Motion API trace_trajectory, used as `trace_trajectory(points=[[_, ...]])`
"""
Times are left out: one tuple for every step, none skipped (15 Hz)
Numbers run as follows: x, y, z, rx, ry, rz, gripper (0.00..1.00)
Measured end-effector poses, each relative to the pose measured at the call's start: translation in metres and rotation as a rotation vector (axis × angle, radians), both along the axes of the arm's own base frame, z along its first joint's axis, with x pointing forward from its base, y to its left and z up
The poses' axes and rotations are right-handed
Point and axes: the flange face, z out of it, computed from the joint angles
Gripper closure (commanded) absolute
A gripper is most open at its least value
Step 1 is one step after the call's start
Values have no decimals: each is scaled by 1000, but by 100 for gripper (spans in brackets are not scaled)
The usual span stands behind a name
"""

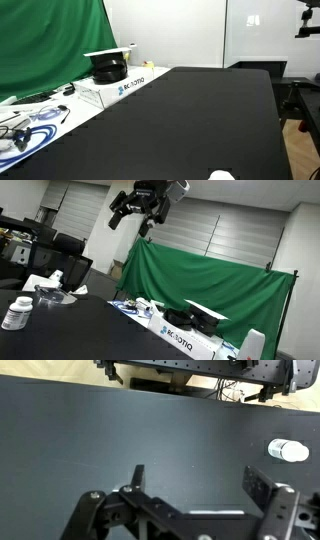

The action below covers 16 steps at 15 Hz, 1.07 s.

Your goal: Move the white bottle to the right side of the table

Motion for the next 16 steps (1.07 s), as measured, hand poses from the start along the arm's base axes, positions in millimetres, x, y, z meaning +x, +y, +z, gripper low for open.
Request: trace_trajectory(points=[[0,0,0,0,-1,0,0],[0,0,0,0,-1,0,0],[0,0,0,0,-1,0,0],[0,0,0,0,-1,0,0],[0,0,0,0,-1,0,0],[0,0,0,0,-1,0,0],[0,0,0,0,-1,0,0],[0,0,0,0,-1,0,0],[0,0,0,0,-1,0,0],[0,0,0,0,-1,0,0],[0,0,0,0,-1,0,0],[0,1,0,2,0,13,0],[2,4,-1,1,-5,29,0],[5,10,-1,-4,-16,45,0],[9,18,-2,-12,-33,67,0],[14,30,-4,-20,-54,97,0]])
